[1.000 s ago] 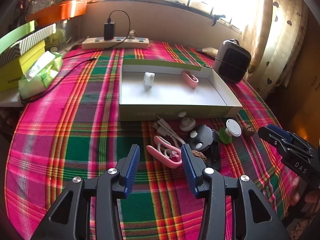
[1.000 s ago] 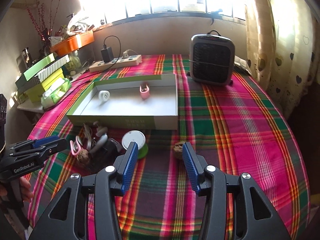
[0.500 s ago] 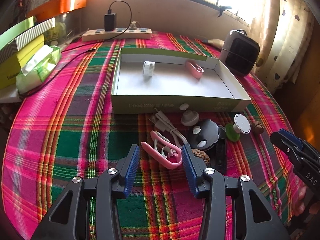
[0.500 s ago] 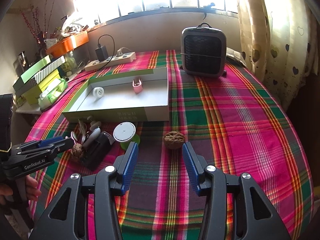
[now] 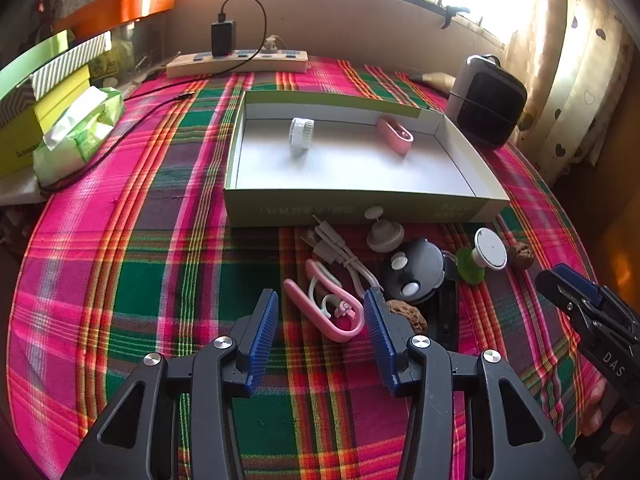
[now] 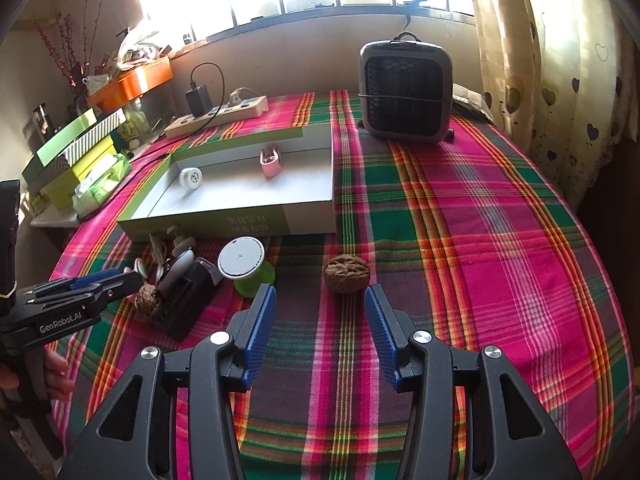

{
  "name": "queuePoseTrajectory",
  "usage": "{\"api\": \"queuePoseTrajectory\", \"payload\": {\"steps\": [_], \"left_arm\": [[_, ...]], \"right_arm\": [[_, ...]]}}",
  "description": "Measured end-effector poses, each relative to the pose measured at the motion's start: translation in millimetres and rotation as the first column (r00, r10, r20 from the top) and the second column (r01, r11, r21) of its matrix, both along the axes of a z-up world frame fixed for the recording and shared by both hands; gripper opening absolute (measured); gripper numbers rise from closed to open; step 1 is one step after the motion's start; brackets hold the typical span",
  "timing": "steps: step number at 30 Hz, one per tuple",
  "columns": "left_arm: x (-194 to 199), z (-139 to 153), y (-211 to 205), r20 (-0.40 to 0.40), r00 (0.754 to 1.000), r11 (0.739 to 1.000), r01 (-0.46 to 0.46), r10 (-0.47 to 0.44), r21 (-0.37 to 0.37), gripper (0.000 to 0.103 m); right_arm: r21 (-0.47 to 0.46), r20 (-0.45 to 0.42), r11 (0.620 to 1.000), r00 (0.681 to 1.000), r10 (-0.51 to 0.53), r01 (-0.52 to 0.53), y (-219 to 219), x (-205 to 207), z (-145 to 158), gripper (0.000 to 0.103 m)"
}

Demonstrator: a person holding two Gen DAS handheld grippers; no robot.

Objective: Organize objects
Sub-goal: 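Withdraw both open tools from the box back toward the remaining objects, then grasp the walnut with the right tool while the left tool grasps another pink ear hook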

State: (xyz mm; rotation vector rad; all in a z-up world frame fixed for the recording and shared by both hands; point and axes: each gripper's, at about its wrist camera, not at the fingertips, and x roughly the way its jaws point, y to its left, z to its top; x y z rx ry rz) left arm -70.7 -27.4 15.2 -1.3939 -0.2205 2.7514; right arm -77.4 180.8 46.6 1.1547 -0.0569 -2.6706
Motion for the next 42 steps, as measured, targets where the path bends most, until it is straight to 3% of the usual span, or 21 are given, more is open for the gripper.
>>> {"api": "queuePoseTrajectory", "payload": {"steps": [12, 29, 42], "left_arm": [[4.0, 4.1, -5.8, 0.018, 0.999, 0.992, 0.037, -0.035, -0.118, 0.043], [2.0, -4.5, -7.8, 0.030, 0.999, 0.998, 0.030, -0.028, -0.064, 0.043], [-7.0, -8.9, -13.5, 0.026, 1.000, 0.996, -0.013, 0.015, -0.088, 0.043]], "right_arm": [[-0.005, 0.014, 1.000, 1.000, -0.008, 0.008, 2.3, -3.1, -4.0, 0.048], [0.100, 0.061, 0.995, 0.998, 0.019, -0.025, -9.0, -28.7, -18.5, 0.048], [0.123, 0.074, 0.992, 0.997, 0.019, -0.028, -9.2, -42.2, -24.8, 0.048]]}}
